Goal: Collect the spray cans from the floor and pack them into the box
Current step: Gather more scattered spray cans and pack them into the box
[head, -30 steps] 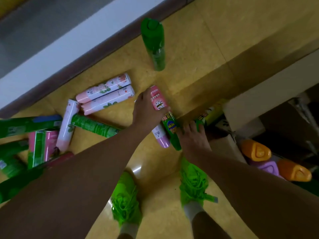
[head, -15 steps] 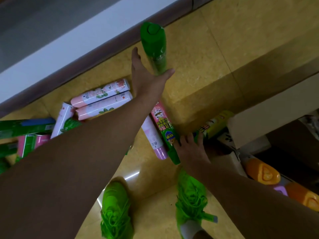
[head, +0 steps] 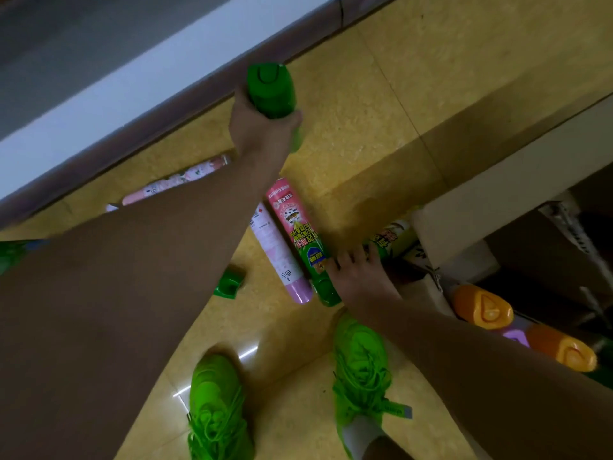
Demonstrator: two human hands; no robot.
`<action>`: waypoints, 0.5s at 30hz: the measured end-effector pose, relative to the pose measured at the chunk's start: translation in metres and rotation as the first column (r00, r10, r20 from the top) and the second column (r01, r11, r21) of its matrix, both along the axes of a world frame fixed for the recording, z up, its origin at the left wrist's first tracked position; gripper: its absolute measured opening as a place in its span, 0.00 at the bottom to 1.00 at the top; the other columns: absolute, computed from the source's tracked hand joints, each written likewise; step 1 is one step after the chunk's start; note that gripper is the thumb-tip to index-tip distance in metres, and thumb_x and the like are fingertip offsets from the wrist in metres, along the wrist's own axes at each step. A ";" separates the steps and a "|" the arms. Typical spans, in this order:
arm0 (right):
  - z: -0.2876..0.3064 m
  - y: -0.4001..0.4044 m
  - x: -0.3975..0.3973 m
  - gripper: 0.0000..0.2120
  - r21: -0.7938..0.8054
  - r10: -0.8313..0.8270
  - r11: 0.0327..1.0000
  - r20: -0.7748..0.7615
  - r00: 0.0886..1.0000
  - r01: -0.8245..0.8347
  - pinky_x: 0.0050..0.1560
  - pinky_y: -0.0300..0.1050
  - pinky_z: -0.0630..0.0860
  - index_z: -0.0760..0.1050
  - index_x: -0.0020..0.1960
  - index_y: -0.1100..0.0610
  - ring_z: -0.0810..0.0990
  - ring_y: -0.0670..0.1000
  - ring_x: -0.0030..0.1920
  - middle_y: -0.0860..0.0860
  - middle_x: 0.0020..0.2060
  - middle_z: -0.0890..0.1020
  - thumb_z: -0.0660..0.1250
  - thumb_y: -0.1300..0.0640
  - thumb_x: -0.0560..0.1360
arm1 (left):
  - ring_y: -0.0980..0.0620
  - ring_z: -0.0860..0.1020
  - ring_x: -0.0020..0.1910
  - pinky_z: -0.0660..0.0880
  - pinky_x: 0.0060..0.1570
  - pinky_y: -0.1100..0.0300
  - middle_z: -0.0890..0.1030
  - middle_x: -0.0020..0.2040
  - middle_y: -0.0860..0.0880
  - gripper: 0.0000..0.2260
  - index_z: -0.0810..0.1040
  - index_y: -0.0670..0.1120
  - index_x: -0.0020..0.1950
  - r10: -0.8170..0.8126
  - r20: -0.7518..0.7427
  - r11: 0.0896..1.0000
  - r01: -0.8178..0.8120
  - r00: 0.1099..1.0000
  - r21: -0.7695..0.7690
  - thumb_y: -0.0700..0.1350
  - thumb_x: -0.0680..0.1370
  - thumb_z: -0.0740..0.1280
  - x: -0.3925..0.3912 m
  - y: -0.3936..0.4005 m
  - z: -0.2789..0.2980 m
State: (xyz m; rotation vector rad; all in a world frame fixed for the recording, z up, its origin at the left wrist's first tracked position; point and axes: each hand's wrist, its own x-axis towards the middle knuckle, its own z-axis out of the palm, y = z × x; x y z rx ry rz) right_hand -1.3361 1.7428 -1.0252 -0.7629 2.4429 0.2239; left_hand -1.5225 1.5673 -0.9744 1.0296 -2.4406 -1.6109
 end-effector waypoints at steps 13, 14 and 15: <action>0.072 -0.001 -0.032 0.32 -0.145 -0.163 0.974 0.082 0.983 0.174 0.53 0.57 0.76 0.62 0.64 0.63 0.75 0.64 0.56 0.61 0.58 0.75 0.72 0.54 0.68 | 0.54 0.79 0.51 0.76 0.48 0.62 0.80 0.52 0.54 0.31 0.75 0.48 0.66 -0.043 -0.010 0.999 0.043 0.999 -0.033 0.43 0.65 0.80 0.036 -0.011 0.055; 0.085 -0.002 -0.036 0.32 -0.209 -0.224 0.947 0.112 0.968 0.244 0.53 0.54 0.76 0.63 0.65 0.64 0.75 0.63 0.57 0.61 0.59 0.74 0.73 0.53 0.69 | 0.54 0.78 0.51 0.75 0.49 0.62 0.79 0.52 0.54 0.31 0.75 0.48 0.66 -0.043 -0.007 0.998 0.043 0.999 -0.039 0.43 0.65 0.80 0.038 -0.012 0.067; 0.099 -0.004 -0.038 0.32 -0.273 -0.290 0.907 0.150 0.945 0.322 0.53 0.52 0.74 0.64 0.65 0.63 0.75 0.62 0.57 0.60 0.59 0.74 0.73 0.53 0.69 | 0.54 0.78 0.51 0.75 0.50 0.61 0.79 0.53 0.54 0.31 0.75 0.48 0.66 -0.043 -0.005 0.998 0.043 0.999 -0.047 0.43 0.65 0.80 0.040 -0.012 0.078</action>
